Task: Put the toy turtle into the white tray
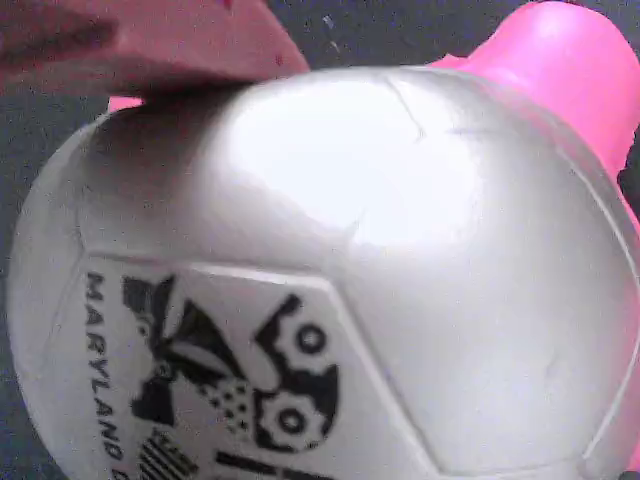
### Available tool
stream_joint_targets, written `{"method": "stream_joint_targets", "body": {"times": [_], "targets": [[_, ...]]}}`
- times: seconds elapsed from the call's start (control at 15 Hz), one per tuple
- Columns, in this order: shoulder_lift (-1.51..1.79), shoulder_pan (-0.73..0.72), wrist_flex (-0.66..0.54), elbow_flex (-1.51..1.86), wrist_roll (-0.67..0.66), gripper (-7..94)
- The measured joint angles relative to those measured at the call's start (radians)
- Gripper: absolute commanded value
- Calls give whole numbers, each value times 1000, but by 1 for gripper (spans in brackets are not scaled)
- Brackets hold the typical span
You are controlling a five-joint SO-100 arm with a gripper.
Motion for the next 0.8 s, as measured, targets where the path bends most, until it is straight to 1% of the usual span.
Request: {"method": "stream_joint_targets", "body": {"times": [0.27,0.6,0.8], "targets": [[167,9,14,112,-34,0],[528,100,14,318,-104,0],[712,178,20,420,-143,0]]}}
